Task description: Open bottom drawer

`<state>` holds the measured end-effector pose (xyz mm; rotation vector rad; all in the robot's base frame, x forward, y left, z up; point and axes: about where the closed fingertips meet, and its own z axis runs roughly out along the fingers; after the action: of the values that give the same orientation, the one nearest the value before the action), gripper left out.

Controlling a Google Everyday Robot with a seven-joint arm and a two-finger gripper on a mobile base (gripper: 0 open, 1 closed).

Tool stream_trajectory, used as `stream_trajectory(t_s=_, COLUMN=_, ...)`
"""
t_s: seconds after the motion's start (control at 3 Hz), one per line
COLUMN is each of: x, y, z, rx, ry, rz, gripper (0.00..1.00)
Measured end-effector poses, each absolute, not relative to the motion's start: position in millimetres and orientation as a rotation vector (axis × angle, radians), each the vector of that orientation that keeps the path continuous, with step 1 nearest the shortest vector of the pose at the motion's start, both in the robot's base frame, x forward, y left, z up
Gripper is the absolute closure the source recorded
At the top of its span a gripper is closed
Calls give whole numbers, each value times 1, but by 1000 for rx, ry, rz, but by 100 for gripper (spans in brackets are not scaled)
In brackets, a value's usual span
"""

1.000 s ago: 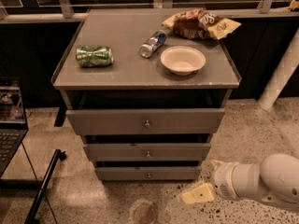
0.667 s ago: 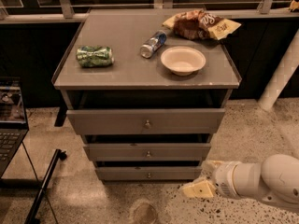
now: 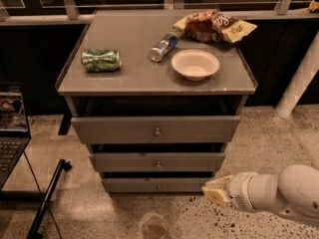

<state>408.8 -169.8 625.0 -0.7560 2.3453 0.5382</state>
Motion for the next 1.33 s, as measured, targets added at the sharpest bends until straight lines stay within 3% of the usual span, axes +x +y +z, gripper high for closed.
stream_trajectory(t_s=0.33, x=409, y=-170, z=625, rx=-756, ry=2345, rz=538, gripper=87)
stream_trajectory(t_s=0.67, x=411, y=-172, z=614, rx=-705, ry=2332, rz=549, gripper=100)
stream_trajectory(t_s=1.33, x=438, y=-189, z=546, rx=-409, ry=2217, rz=531, gripper=100)
